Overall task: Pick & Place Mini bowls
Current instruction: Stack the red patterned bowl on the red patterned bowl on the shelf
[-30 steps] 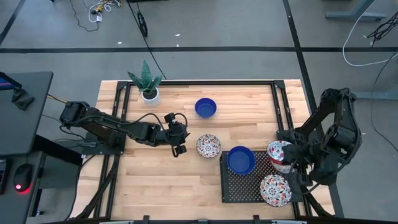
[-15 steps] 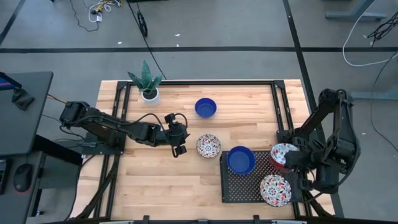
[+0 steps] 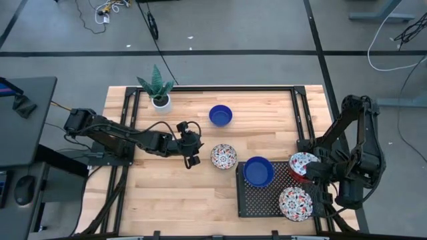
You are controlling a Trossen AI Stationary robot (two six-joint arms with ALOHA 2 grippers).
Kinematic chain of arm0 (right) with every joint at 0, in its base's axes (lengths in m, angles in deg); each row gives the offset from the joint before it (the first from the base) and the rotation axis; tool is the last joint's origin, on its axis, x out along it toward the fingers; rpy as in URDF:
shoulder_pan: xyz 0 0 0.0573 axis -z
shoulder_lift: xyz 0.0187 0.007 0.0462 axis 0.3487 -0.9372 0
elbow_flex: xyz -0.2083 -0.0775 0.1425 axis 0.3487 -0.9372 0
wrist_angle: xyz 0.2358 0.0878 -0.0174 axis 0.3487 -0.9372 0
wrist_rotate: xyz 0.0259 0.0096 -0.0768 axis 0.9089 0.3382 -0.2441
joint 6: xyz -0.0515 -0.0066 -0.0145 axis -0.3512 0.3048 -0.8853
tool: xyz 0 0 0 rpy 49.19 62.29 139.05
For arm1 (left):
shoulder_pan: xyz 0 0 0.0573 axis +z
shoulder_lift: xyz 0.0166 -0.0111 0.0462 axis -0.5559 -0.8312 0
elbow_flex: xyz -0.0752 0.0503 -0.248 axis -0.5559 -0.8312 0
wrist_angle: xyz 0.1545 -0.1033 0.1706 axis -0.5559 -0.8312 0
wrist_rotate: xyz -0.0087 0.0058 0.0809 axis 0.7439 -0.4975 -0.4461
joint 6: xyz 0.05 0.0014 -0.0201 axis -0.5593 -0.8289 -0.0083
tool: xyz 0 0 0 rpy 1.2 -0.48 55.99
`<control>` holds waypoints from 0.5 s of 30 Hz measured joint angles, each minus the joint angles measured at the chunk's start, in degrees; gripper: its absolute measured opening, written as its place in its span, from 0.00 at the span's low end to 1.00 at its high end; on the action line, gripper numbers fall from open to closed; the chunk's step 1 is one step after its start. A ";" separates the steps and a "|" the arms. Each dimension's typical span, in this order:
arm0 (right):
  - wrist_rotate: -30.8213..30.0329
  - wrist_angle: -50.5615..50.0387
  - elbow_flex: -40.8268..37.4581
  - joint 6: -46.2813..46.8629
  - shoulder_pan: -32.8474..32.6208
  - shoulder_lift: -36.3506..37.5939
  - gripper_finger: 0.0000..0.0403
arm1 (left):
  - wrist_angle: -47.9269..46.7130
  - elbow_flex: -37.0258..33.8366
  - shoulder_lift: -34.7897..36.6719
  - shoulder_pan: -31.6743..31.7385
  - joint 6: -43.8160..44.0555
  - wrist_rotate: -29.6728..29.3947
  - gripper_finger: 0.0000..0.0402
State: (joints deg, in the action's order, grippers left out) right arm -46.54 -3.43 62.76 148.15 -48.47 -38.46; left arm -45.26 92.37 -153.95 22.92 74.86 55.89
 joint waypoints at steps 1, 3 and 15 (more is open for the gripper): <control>0.01 -0.01 0.00 0.03 0.00 0.00 0.00 | 0.00 0.00 0.00 0.00 0.00 0.00 0.41; 0.06 -0.04 0.00 0.10 0.00 0.00 0.00 | 0.00 0.00 0.00 0.00 0.00 0.01 0.41; 0.97 -0.10 -0.17 2.57 0.02 -0.09 0.11 | 0.02 0.00 0.00 0.02 0.15 0.39 0.41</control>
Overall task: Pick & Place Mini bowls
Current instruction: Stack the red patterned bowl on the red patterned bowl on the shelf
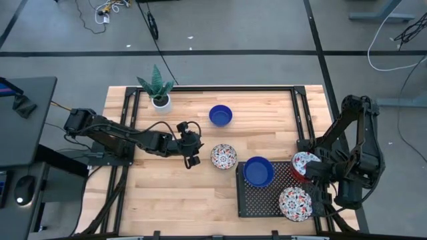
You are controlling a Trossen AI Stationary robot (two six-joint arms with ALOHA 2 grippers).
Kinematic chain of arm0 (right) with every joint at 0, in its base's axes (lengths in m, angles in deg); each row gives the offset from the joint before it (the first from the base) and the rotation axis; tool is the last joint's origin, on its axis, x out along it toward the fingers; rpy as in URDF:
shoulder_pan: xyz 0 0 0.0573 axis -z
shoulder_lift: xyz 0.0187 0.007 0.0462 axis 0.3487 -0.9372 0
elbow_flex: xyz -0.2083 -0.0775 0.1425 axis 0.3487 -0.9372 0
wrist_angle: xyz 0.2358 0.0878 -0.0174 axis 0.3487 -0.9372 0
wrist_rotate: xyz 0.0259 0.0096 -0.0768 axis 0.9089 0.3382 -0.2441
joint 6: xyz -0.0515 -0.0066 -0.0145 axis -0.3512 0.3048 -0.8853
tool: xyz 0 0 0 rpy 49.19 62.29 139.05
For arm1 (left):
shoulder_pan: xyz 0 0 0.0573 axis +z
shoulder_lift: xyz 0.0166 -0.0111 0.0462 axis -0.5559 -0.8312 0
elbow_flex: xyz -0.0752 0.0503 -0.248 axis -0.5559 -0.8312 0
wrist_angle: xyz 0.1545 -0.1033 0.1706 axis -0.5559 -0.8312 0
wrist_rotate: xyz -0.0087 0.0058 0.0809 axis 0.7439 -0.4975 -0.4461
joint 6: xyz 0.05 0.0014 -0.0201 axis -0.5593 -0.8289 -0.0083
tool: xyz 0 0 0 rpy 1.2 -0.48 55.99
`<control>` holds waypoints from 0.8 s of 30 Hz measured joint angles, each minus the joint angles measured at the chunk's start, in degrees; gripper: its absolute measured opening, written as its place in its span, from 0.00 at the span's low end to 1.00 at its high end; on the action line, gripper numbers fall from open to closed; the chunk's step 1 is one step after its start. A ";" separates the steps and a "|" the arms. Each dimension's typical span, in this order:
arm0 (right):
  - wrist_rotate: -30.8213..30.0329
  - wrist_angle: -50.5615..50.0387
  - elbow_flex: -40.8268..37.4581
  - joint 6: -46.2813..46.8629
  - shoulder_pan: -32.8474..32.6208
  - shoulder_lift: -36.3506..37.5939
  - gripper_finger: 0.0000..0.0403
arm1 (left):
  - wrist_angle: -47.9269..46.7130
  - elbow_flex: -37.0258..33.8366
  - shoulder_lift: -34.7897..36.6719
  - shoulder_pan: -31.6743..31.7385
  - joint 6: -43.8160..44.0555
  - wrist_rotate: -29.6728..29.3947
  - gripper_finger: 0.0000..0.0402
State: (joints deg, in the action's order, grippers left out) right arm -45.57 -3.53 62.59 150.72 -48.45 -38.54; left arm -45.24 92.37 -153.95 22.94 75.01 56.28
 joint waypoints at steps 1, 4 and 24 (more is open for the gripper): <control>-0.12 0.09 0.00 0.00 0.00 0.00 0.11 | 0.00 0.00 0.00 0.00 0.00 0.00 0.41; -0.16 0.22 0.00 0.00 0.00 0.00 0.11 | 0.00 0.00 0.00 0.00 0.00 0.02 0.41; 1.16 4.44 -3.36 0.63 0.00 -0.13 0.26 | 0.00 0.00 0.00 0.00 -0.31 0.04 0.41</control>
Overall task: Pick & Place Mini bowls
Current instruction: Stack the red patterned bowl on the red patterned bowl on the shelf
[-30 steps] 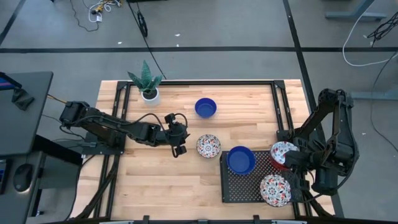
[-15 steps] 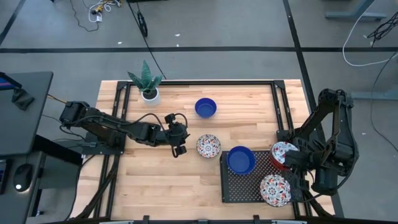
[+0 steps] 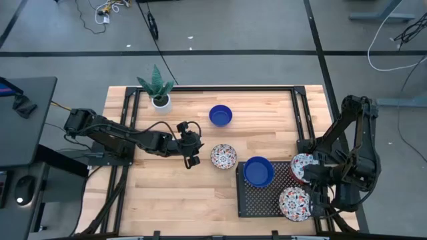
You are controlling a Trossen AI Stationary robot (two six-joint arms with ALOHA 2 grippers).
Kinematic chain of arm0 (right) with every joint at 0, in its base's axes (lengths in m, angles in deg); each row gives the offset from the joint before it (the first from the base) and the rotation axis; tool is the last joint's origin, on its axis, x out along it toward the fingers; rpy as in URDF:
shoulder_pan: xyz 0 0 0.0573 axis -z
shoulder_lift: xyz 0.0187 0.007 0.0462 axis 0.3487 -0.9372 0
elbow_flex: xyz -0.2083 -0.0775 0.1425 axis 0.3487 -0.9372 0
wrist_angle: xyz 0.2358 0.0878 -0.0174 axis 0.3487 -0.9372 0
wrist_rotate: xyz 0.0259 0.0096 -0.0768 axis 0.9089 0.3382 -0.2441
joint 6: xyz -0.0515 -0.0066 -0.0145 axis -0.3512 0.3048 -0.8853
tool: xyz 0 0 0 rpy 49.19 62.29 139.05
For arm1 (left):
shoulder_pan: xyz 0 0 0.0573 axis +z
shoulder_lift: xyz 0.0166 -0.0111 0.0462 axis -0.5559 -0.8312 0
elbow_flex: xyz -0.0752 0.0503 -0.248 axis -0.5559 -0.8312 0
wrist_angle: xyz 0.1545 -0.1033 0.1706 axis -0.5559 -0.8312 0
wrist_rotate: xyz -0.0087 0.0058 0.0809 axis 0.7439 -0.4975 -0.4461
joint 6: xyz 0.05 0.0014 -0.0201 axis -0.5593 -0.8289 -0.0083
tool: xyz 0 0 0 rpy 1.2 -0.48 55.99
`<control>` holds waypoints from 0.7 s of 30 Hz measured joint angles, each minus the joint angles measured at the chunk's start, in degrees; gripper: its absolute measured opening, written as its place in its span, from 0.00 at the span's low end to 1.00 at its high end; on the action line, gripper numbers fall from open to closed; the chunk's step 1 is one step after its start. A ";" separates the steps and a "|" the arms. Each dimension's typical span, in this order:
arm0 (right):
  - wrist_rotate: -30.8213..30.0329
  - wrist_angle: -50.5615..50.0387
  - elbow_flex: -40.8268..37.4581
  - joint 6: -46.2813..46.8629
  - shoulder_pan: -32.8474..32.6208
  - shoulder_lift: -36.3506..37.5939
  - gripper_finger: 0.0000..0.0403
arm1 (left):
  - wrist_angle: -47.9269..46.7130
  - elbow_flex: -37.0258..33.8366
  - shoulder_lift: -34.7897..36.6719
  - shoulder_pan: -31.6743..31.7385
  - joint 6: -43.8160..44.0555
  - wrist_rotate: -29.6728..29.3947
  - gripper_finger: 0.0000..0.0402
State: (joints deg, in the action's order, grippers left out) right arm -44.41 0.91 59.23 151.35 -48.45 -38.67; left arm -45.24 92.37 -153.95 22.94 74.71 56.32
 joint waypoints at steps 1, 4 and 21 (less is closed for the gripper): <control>0.09 0.09 0.00 0.05 0.01 0.00 0.27 | -0.01 0.00 0.00 0.00 0.00 0.00 0.41; 0.41 0.11 0.00 0.19 0.02 0.01 0.32 | -0.01 0.00 0.00 0.00 -0.07 -0.01 0.41; 0.32 4.83 0.00 1.40 0.04 3.93 0.38 | 0.00 0.00 0.00 0.00 -0.11 0.00 0.41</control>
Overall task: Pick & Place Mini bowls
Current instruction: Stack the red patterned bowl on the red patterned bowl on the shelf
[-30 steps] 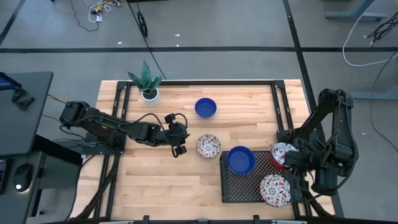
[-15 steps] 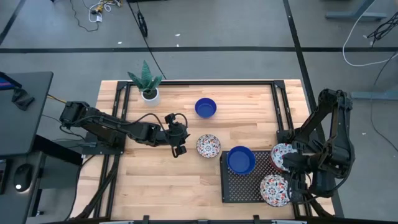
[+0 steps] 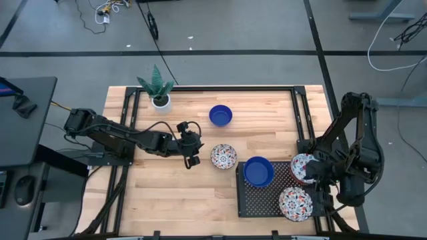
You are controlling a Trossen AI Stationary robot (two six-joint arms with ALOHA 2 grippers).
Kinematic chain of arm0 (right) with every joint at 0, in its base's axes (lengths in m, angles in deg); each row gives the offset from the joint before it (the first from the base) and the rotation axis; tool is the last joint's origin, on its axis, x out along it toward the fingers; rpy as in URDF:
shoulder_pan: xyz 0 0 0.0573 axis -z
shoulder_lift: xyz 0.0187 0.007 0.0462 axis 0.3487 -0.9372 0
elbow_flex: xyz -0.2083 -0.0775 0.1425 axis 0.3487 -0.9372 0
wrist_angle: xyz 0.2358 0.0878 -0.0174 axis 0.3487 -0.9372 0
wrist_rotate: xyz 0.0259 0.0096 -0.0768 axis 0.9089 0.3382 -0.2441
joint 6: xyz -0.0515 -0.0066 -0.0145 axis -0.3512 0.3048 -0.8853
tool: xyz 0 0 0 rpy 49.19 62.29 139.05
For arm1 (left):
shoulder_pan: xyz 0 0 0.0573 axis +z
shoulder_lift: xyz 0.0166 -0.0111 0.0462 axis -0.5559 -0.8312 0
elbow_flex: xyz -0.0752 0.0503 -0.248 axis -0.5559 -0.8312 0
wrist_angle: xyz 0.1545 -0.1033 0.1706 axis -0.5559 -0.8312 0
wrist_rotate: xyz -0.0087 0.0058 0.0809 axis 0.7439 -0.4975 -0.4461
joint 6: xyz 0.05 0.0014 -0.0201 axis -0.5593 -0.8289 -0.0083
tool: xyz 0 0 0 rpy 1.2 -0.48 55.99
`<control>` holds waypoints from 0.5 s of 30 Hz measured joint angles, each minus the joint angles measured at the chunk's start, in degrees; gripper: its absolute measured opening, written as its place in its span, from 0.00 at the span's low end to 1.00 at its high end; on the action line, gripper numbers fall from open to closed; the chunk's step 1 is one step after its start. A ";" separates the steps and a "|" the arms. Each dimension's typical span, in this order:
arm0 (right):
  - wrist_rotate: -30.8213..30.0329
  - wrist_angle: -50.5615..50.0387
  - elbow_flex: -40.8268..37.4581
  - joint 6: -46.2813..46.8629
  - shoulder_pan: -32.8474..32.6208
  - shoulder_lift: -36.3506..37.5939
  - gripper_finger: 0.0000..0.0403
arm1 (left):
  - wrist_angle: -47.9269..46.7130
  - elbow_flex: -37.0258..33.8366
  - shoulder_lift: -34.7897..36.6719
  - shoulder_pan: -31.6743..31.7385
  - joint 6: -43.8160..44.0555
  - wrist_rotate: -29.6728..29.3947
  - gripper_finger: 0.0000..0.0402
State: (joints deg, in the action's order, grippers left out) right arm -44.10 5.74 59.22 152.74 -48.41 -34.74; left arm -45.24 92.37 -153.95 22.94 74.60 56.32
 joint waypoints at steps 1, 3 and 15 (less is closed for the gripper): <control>-0.03 0.04 0.00 0.22 0.00 0.36 0.35 | 0.00 0.00 0.00 0.00 0.00 -0.02 0.41; -0.54 0.13 0.02 0.29 0.00 0.89 0.30 | 0.00 0.00 0.00 0.00 0.00 0.00 0.41; -0.11 -0.27 0.02 0.30 0.00 0.07 0.03 | 0.00 0.00 0.00 0.00 0.00 0.00 0.41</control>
State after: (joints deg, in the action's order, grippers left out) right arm -44.21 5.47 59.24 153.05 -48.41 -34.68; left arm -45.24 92.37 -153.95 22.94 74.60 56.32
